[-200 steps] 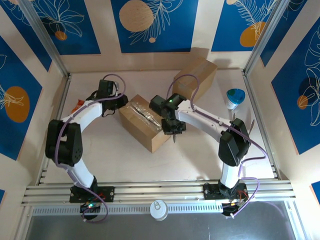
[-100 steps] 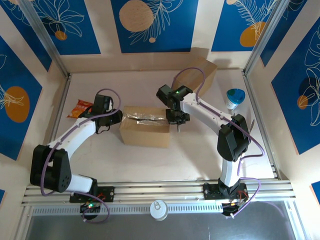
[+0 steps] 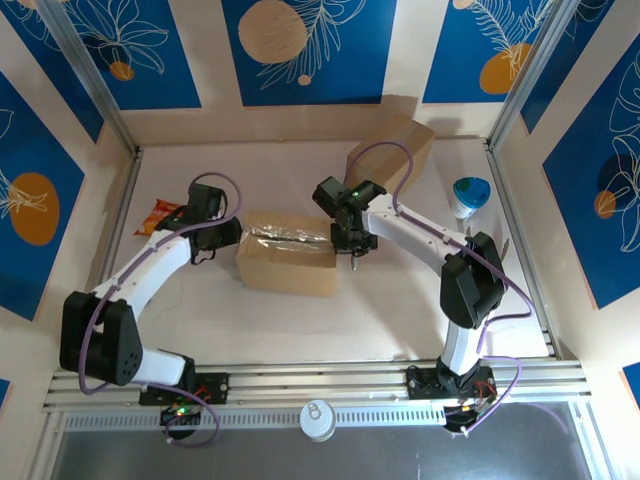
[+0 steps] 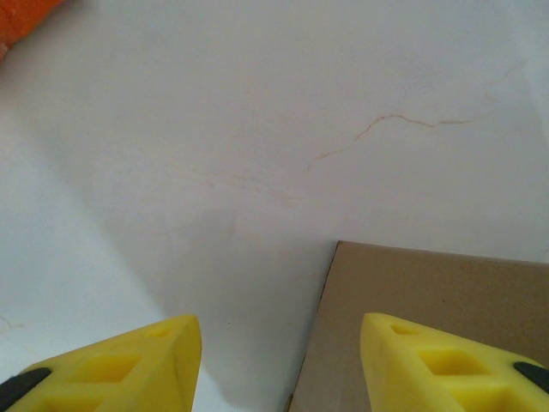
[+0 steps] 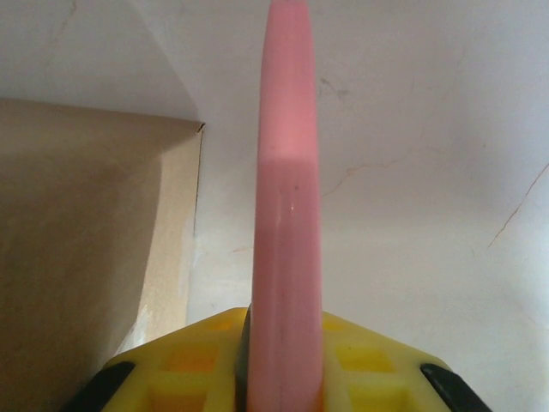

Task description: Unpack the express box

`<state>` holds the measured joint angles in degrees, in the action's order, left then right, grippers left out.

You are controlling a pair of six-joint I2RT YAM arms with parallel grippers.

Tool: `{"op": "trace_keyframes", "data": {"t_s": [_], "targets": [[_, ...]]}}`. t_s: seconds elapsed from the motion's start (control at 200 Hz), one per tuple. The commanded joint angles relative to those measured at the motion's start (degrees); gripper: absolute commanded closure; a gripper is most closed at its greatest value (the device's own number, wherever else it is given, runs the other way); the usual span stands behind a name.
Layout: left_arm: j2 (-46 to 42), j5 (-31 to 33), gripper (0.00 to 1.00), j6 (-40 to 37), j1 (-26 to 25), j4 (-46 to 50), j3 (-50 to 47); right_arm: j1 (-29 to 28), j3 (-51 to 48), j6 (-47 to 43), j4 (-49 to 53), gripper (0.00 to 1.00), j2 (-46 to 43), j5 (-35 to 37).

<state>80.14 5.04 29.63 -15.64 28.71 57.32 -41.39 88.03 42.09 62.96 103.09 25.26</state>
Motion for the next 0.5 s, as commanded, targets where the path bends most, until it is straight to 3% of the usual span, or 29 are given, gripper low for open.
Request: {"op": "trace_keyframes", "data": {"t_s": [0.0,0.405,0.495], "targets": [[2.4,-6.0,0.48,-0.1,-2.1,-3.3,2.9,-3.0,-1.1,1.0,-3.9,1.00,-1.7,-6.1],[6.9,-6.2,0.49,-1.4,-2.1,-5.3,5.7,-4.2,-1.7,2.6,-1.9,1.00,-3.5,-4.8],[6.5,-3.5,0.43,-1.9,-1.9,-3.6,6.8,-3.5,-2.0,2.6,-1.3,1.00,-3.8,-4.3]]}}
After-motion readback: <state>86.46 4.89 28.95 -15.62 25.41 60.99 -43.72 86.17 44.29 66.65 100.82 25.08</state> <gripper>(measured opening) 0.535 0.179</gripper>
